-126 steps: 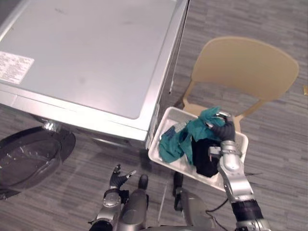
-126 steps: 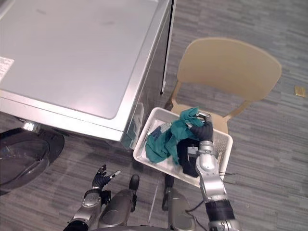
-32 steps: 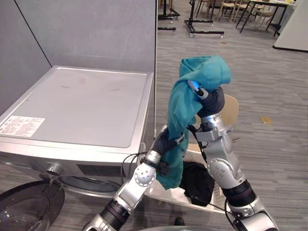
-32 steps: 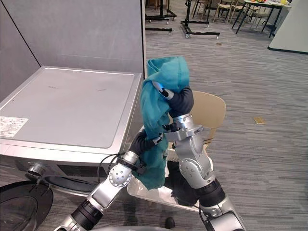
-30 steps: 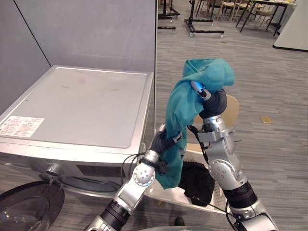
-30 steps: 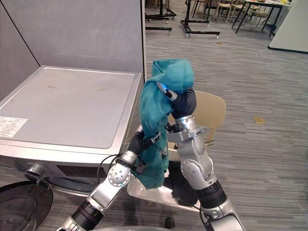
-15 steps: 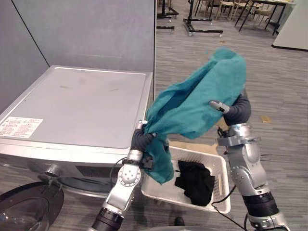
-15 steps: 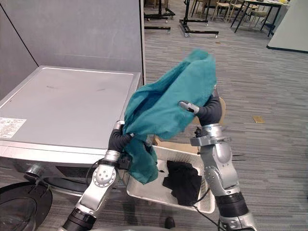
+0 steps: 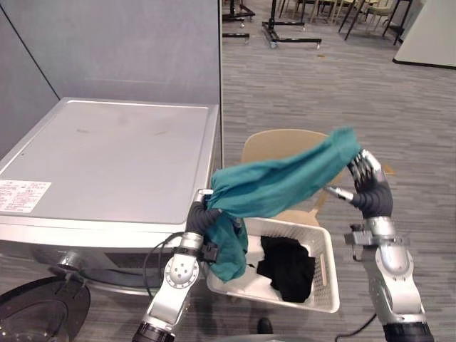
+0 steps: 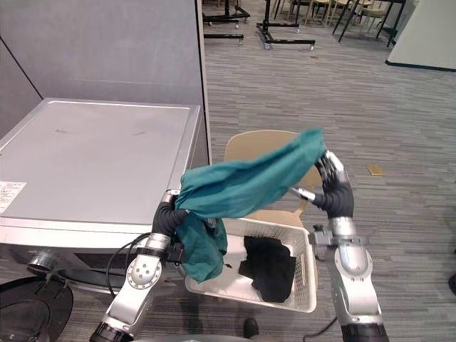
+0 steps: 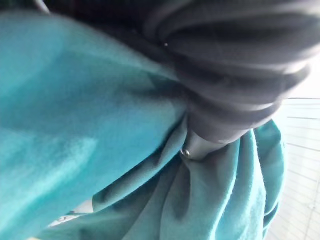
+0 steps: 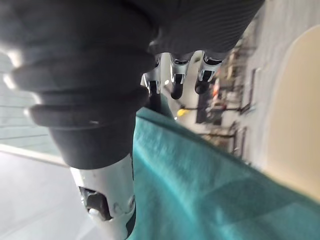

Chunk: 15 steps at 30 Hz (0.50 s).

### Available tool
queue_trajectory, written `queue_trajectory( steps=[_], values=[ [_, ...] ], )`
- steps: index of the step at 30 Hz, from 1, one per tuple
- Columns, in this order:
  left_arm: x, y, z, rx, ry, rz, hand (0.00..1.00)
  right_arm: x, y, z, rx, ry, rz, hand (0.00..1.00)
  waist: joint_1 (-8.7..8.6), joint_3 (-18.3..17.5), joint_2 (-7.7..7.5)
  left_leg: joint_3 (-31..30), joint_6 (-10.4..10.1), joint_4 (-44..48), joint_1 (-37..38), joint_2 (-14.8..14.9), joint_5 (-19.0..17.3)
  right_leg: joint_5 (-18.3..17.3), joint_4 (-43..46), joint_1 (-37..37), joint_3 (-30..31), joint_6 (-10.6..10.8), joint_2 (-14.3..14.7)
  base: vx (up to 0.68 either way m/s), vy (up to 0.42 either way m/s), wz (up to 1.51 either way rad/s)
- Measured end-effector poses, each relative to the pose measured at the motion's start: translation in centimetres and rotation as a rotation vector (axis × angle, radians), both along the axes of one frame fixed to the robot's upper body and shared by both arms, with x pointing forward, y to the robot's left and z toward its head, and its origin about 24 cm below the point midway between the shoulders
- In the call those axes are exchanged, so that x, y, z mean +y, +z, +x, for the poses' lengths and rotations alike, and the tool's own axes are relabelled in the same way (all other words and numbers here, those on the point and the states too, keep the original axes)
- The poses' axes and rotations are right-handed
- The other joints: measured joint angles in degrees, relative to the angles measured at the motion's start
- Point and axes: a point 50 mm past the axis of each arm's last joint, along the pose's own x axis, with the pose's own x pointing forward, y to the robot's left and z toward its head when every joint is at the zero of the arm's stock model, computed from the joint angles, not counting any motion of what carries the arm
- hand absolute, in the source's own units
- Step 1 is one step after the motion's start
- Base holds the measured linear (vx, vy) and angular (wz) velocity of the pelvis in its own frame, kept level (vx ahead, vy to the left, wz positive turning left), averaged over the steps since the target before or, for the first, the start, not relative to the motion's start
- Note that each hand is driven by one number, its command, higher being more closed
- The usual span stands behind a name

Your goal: Pick up the laundry basket with both hands and put the clothes into the washing machine.

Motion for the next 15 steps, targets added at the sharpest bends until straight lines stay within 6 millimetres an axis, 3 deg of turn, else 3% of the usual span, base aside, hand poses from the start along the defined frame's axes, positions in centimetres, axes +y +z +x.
queue_trajectory(
  steps=[2,4,9,15],
  values=[
    [0.1,0.0,-0.4,0.005,-0.017,-0.018,1.0,-1.1,-1.7,-1.1,0.069,-0.085,0.021,0.0,-0.53,0.11,0.33,0.01,-0.01,0.0,-0.02,0.02,-0.02,-0.01,0.0,-0.04,-0.01,0.01,0.0,-0.04,-0.018,-0.01],
    [0.7,-0.1,-0.7,0.008,-0.012,-0.031,1.0,-1.6,-2.2,-1.2,0.085,-0.126,0.042,0.0,-1.43,0.16,0.43,0.04,-0.05,0.01,-0.02,0.08,-0.05,-0.01,-0.01,-0.05,0.0,0.0,0.0,-0.05,-0.019,-0.02],
    [0.9,-0.2,-1.0,0.016,-0.033,-0.04,1.0,-2.9,-4.7,-2.0,0.195,-0.2,0.031,0.0,-1.38,0.3,0.65,0.09,-0.1,0.11,-0.09,0.14,-0.09,-0.01,-0.03,-0.09,0.04,0.01,-0.01,-0.05,-0.019,0.0],
    [1.0,-0.3,-1.9,0.018,-0.095,-0.074,1.0,-5.6,-12.0,-5.6,0.554,-0.354,0.007,0.0,-1.49,0.41,1.47,-0.06,-0.12,0.11,-0.18,0.16,-0.09,-0.01,-0.02,-0.01,-0.25,0.0,-0.2,0.0,-0.002,0.01]
  ],
)
